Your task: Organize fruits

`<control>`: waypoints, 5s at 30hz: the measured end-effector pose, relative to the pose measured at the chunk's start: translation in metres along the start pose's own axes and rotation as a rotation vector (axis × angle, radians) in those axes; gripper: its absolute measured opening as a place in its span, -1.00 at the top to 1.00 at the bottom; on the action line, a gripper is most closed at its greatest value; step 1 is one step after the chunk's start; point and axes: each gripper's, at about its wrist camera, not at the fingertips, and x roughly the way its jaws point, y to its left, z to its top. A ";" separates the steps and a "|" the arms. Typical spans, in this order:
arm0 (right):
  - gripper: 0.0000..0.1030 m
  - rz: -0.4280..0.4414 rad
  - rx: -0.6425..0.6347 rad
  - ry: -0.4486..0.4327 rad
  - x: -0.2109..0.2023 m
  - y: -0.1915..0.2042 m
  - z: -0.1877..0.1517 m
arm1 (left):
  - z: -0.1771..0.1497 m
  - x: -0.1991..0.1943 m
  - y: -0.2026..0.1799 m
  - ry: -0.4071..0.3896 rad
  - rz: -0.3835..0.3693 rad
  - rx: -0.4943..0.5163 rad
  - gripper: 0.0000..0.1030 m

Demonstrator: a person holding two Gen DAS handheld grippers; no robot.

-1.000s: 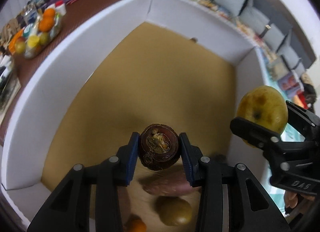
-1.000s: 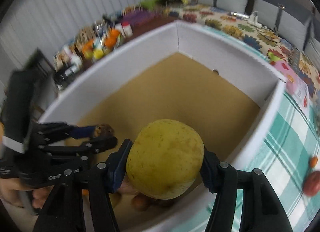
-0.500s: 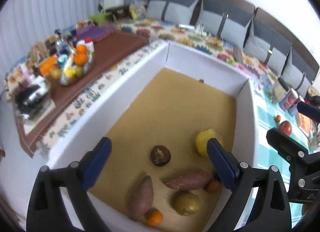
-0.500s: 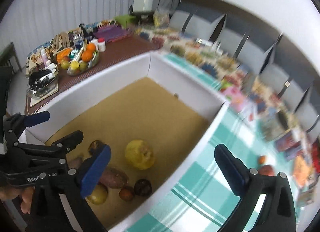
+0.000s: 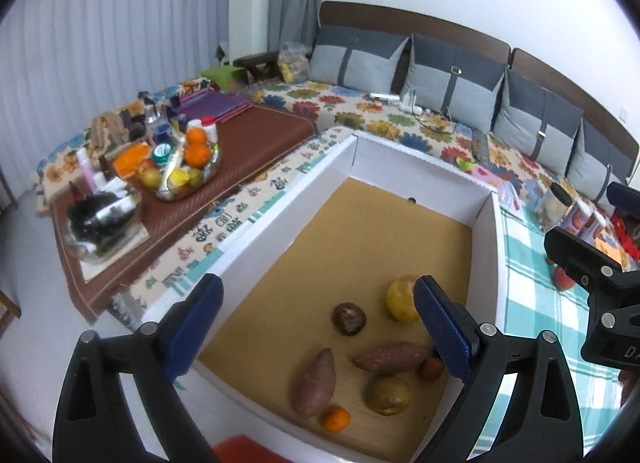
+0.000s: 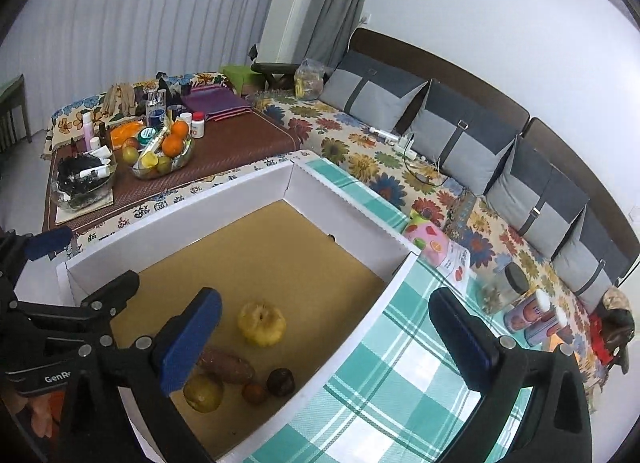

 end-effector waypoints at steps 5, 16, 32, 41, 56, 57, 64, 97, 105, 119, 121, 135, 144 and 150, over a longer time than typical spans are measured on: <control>-0.99 -0.033 -0.028 -0.031 -0.012 0.005 0.003 | -0.001 -0.005 0.008 -0.005 0.009 -0.018 -0.88; -0.99 -0.084 -0.043 -0.074 -0.028 0.004 0.009 | -0.003 -0.006 0.011 0.003 0.019 -0.022 -0.88; -0.99 -0.104 0.002 -0.102 -0.047 -0.018 0.012 | 0.000 -0.016 0.003 -0.012 0.016 0.007 -0.88; -0.99 -0.062 0.083 -0.049 -0.041 -0.062 -0.036 | -0.013 -0.023 -0.034 0.009 -0.046 0.065 -0.88; -0.99 -0.189 0.508 0.308 0.024 -0.223 -0.397 | -0.114 -0.009 -0.256 0.206 -0.515 0.389 -0.89; -0.99 -0.194 0.538 0.297 0.022 -0.228 -0.410 | -0.123 0.000 -0.269 0.217 -0.522 0.408 -0.89; -0.99 -0.164 0.571 0.268 0.029 -0.240 -0.426 | -0.155 0.058 -0.326 0.184 -0.485 0.496 -0.89; -0.22 0.090 0.628 0.272 0.244 -0.353 -0.243 | -0.182 0.133 -0.330 0.213 -0.350 0.482 -0.98; -0.04 0.255 0.827 0.269 0.196 -0.371 -0.299 | -0.182 0.133 -0.330 0.213 -0.349 0.483 -0.98; 0.04 0.182 0.879 0.269 0.134 -0.366 -0.379 | -0.182 0.133 -0.330 0.214 -0.349 0.482 -0.98; 0.02 0.156 0.866 0.257 0.122 -0.363 -0.385 | -0.181 0.134 -0.330 0.221 -0.355 0.484 -0.98; -0.96 -0.060 0.610 0.240 0.072 -0.300 -0.424 | -0.062 0.231 -0.465 0.187 -0.456 0.438 -0.91; -1.00 -0.087 0.563 0.272 0.080 -0.295 -0.422 | -0.067 0.267 -0.511 0.184 -0.438 0.509 0.42; -1.00 -0.043 0.617 0.233 0.075 -0.302 -0.423 | -0.067 0.239 -0.465 0.193 -0.449 0.423 0.54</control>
